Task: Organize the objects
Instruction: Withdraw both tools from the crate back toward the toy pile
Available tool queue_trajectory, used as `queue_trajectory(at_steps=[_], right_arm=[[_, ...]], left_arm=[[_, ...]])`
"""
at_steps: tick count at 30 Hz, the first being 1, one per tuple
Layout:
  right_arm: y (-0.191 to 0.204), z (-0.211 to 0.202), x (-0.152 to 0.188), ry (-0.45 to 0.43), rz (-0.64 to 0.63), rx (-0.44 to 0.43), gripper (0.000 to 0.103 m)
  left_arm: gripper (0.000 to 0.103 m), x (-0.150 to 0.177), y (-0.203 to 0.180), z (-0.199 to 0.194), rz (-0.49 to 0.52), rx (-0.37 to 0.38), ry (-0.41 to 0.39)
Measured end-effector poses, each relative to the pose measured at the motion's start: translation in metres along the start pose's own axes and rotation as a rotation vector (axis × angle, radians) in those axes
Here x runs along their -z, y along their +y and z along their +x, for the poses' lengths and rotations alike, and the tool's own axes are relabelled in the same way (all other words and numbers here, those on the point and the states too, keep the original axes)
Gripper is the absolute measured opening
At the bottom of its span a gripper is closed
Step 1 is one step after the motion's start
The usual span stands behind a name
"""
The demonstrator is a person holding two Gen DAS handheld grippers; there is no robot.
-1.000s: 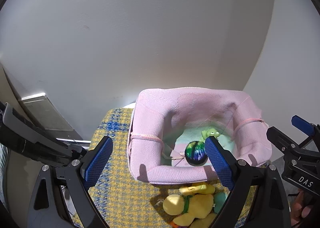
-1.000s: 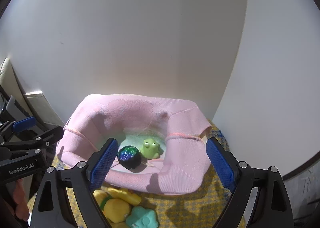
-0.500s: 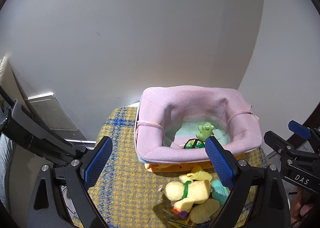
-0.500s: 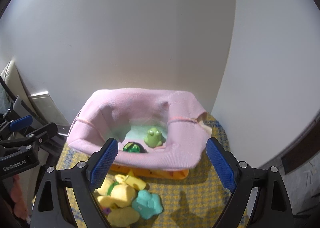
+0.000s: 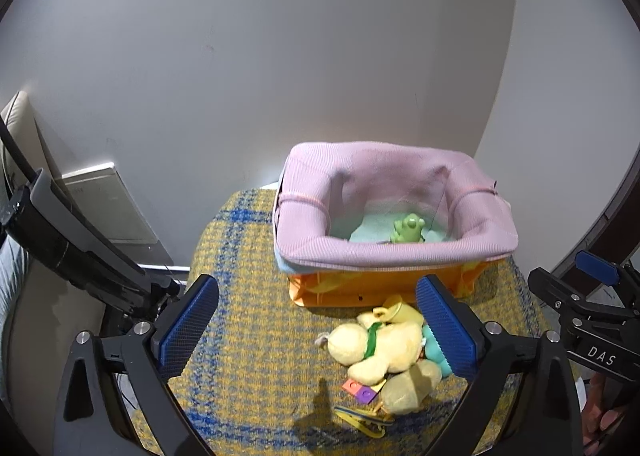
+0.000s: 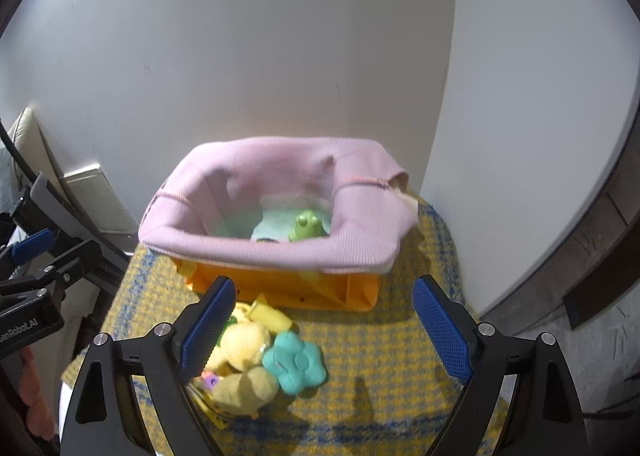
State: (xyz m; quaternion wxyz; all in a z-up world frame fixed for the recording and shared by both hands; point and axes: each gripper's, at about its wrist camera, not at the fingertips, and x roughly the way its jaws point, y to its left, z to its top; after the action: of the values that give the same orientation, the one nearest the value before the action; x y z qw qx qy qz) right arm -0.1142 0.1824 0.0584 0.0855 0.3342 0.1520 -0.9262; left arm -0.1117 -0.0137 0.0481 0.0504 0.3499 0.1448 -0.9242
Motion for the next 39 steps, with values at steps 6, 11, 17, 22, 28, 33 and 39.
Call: queue_trajectory(at_steps=[6,11,17,22,28,33,39], right_arm=[[0.004,-0.003,0.019,0.0,-0.014,0.008,0.09],[0.009,-0.004,0.036,0.003,-0.024,0.006,0.09],[0.009,-0.004,0.057,-0.005,-0.023,0.017,0.09],[0.004,0.0,0.076,0.0,-0.01,0.019,0.091],[0.002,0.005,0.1,0.003,-0.004,0.018,0.091],[0.004,0.011,0.116,0.017,-0.015,0.018,0.092],[0.004,0.015,0.129,0.013,-0.013,0.017,0.092]], left_arm=[[0.102,0.022,0.001,0.004,-0.007,0.009,0.025],[0.102,0.04,0.002,0.008,-0.01,0.009,0.043],[0.103,0.059,0.001,0.012,-0.009,0.013,0.048],[0.103,0.076,-0.004,0.018,0.007,0.031,0.066],[0.103,0.099,-0.015,0.028,0.053,0.046,0.085],[0.103,0.115,-0.019,0.037,0.074,0.049,0.105],[0.103,0.131,-0.022,0.048,0.081,0.082,0.12]])
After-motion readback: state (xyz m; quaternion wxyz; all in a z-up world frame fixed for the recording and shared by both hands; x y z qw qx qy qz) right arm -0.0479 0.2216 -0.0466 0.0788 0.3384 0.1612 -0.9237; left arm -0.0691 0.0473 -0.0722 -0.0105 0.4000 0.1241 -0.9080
